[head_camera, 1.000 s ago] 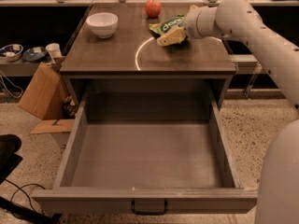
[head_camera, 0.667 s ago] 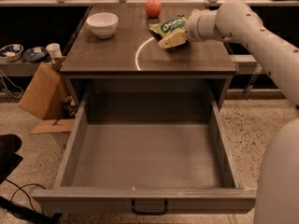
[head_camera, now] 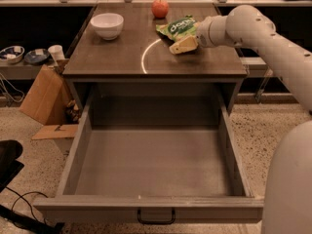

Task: Place green rice chip bag into top drawer

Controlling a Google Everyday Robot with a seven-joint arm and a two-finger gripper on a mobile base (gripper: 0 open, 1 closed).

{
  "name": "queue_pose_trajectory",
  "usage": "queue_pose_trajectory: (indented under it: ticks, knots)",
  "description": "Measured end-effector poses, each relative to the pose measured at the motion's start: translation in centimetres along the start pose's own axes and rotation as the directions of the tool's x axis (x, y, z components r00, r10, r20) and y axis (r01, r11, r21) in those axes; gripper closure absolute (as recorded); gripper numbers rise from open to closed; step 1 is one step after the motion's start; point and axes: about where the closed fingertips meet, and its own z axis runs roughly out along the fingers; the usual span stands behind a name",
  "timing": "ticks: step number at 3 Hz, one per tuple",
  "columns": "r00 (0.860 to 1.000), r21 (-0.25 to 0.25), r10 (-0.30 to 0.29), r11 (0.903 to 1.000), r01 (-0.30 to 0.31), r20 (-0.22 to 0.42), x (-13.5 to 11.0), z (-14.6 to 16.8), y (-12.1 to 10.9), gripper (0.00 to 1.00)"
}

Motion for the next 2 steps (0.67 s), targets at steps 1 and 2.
queue_pose_trajectory:
  ticks: [1, 2]
  knots:
    - [1.000, -0.009, 0.023, 0.9997, -0.023, -0.020, 0.4, 1.6, -0.1, 0.00]
    - [0.998, -0.005, 0.037, 0.9993, -0.037, -0.050, 0.8, 3.0, -0.6, 0.00]
